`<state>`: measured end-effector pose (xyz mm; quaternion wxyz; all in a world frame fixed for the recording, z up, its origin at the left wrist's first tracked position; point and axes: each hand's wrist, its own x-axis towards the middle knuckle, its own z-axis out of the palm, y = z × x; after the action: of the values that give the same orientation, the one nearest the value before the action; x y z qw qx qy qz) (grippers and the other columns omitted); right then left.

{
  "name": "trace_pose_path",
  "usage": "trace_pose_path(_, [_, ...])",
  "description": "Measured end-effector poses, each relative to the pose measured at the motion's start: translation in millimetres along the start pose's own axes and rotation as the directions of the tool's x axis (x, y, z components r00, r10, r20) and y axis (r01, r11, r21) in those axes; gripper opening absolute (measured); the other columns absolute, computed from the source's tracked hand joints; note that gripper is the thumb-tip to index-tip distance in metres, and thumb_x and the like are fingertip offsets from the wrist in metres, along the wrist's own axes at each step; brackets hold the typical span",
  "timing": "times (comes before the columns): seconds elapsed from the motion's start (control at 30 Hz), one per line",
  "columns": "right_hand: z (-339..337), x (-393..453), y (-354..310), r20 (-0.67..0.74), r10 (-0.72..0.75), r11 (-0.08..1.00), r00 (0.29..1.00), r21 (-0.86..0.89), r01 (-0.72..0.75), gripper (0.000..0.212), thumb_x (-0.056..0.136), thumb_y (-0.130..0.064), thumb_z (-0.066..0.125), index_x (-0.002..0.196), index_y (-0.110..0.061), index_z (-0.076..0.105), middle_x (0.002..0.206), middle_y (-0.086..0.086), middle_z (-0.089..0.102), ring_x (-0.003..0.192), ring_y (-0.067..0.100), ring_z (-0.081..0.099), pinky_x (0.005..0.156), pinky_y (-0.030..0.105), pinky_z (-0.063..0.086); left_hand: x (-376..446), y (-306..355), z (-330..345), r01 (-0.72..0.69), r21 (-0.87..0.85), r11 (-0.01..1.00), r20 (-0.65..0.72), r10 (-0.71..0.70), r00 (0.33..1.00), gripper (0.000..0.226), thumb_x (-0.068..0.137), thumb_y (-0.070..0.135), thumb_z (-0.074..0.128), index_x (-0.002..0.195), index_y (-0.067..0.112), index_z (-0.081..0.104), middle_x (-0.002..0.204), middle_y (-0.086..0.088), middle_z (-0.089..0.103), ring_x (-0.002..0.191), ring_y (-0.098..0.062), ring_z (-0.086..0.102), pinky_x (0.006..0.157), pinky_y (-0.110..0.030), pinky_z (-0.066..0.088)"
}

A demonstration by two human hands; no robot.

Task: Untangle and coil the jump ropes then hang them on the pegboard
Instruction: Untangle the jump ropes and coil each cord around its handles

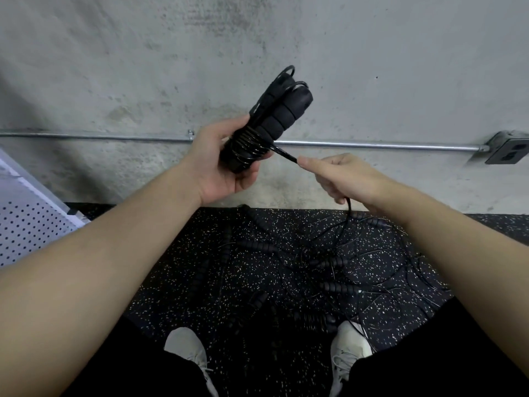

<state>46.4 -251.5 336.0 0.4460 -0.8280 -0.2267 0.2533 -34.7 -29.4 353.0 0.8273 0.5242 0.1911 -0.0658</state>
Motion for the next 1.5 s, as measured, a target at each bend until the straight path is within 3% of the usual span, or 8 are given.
trace_pose_path(0.2, [-12,3,13,0.072,0.029,0.995,0.997,0.092,-0.036,0.048,0.064,-0.068,0.075,0.063,-0.027,0.051,0.058,-0.005,0.042,0.051,0.01,0.033,0.051,0.022,0.031,-7,4,0,-0.031,0.254,0.967,0.111,0.003,0.994,0.036,0.073,0.04,0.064,0.093,0.011,0.069,0.075,-0.007,0.069,0.052,-0.019,0.061,0.049,-0.026,0.053])
trace_pose_path(0.43, [-15,9,23,0.029,0.073,0.97,0.997,0.232,-0.078,0.029,0.097,-0.005,0.05,0.075,-0.02,0.059,0.057,-0.008,0.05,0.054,0.009,0.036,0.048,0.021,0.028,1,-7,6,-0.045,0.565,0.824,0.245,-0.115,0.963,0.047,0.076,0.036,0.073,0.115,0.011,0.067,0.094,-0.011,0.074,0.063,-0.022,0.067,0.046,-0.021,0.046])
trace_pose_path(0.6, [-11,7,11,0.095,0.095,0.96,0.991,0.253,-0.116,0.012,0.081,-0.025,0.076,0.073,-0.017,0.072,0.067,0.0,0.068,0.055,0.013,0.058,0.056,0.023,0.046,6,-10,10,-0.151,0.781,0.605,0.262,-0.099,0.96,0.042,0.072,0.038,0.086,0.106,0.018,0.071,0.086,-0.008,0.077,0.065,-0.023,0.071,0.045,-0.022,0.046])
trace_pose_path(0.9, [3,10,5,0.126,0.107,0.992,0.986,0.05,-0.114,0.035,0.088,-0.045,0.072,0.089,-0.011,0.079,0.056,-0.006,0.044,0.049,0.009,0.033,0.046,0.021,0.027,14,-29,17,-0.223,0.958,0.181,0.244,-0.105,0.964,0.06,0.083,0.042,0.081,0.136,0.038,0.054,0.114,0.01,0.068,0.094,-0.017,0.073,0.076,-0.04,0.064])
trace_pose_path(1.07, [10,9,2,0.018,0.016,0.996,1.0,-0.094,-0.015,0.035,0.095,-0.035,0.068,0.061,-0.027,0.069,0.052,-0.012,0.052,0.044,0.004,0.041,0.047,0.019,0.034,19,-37,17,-0.18,0.966,0.184,0.188,-0.022,0.982,0.04,0.087,0.045,0.077,0.121,0.032,0.061,0.102,0.005,0.073,0.079,-0.017,0.074,0.07,-0.034,0.063])
trace_pose_path(1.17, [13,11,1,-0.013,0.043,0.997,0.999,0.067,-0.042,0.005,0.095,-0.029,0.068,0.099,-0.027,0.066,0.06,-0.009,0.055,0.048,0.006,0.041,0.043,0.019,0.033,23,-41,14,-0.179,0.976,0.121,0.17,0.087,0.982,0.029,0.089,0.047,0.073,0.107,0.031,0.057,0.094,0.006,0.07,0.068,-0.015,0.072,0.067,-0.038,0.063])
trace_pose_path(1.3, [14,11,-2,0.014,0.125,0.992,0.992,-0.008,-0.124,0.028,0.101,-0.046,0.055,0.096,-0.019,0.055,0.054,-0.007,0.049,0.043,0.009,0.036,0.04,0.022,0.031,24,-45,15,-0.155,0.976,0.155,0.127,0.177,0.976,0.025,0.094,0.047,0.065,0.097,0.029,0.048,0.083,0.005,0.067,0.06,-0.018,0.072,0.06,-0.037,0.063])
trace_pose_path(1.5, [24,10,-7,-0.02,-0.005,0.993,1.0,-0.118,0.002,0.045,0.104,-0.05,0.043,0.077,-0.018,0.062,0.049,-0.011,0.044,0.047,0.012,0.037,0.044,0.025,0.03,27,-47,21,-0.1,0.84,0.533,0.008,0.172,0.985,0.032,0.092,0.036,0.073,0.107,0.018,0.053,0.086,-0.008,0.073,0.062,-0.021,0.069,0.064,-0.038,0.061])
